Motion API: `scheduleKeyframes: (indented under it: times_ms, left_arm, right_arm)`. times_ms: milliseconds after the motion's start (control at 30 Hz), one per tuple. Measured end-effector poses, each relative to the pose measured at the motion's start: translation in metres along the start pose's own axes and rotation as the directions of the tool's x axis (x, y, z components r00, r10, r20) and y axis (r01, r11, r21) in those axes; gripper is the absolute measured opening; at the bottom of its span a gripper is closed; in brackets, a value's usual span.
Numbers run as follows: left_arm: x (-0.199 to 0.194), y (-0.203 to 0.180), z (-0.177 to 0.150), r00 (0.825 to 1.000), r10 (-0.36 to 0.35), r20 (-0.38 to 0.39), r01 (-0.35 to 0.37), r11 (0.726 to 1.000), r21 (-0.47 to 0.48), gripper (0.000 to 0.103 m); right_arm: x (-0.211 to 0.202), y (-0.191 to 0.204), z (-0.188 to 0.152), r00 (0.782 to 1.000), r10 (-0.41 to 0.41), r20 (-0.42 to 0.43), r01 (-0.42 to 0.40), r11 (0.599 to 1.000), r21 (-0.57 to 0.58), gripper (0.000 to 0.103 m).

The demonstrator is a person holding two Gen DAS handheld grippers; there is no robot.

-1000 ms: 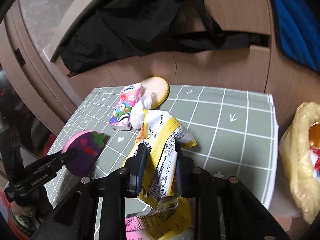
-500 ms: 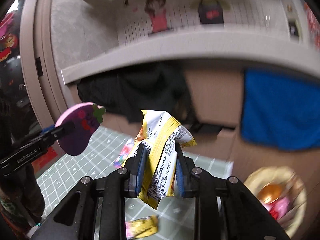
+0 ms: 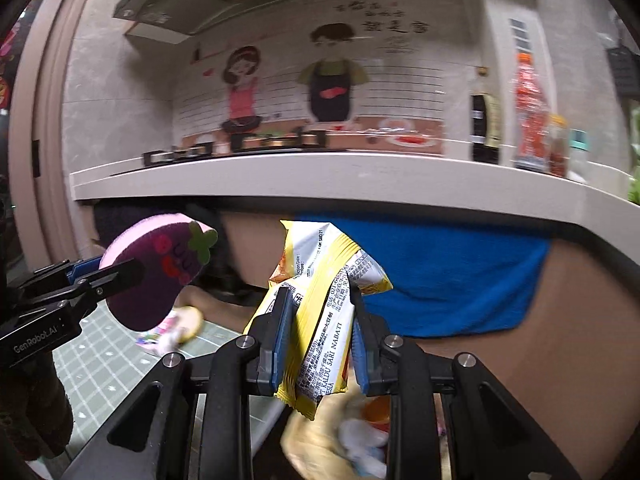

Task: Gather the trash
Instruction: 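Carry the sponge and yellow wrapper over the bin and open both tools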

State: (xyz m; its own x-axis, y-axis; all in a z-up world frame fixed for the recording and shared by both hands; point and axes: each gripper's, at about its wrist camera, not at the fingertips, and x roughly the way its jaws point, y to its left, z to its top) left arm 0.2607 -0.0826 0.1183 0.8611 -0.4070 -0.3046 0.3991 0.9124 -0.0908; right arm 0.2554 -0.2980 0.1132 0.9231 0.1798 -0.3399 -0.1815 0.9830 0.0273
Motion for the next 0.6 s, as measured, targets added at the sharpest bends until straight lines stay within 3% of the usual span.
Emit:
scheduleKeyframes:
  times_ms: [233, 600]
  left_arm:
    - [0.05, -0.049, -0.014, 0.991, -0.105, -0.078, 0.105, 0.994, -0.012, 0.032]
    - [0.109, -0.069, -0.03, 0.976, -0.135, -0.17, 0.129, 0.991, -0.045, 0.032]
  right_arm:
    - [-0.011, -0.054, -0.015, 0.996, -0.08, -0.026, 0.082, 0.995, 0.056, 0.024]
    - [0.008, -0.089, -0.037, 0.991, -0.104, -0.085, 0.112, 0.99, 0.091, 0.025]
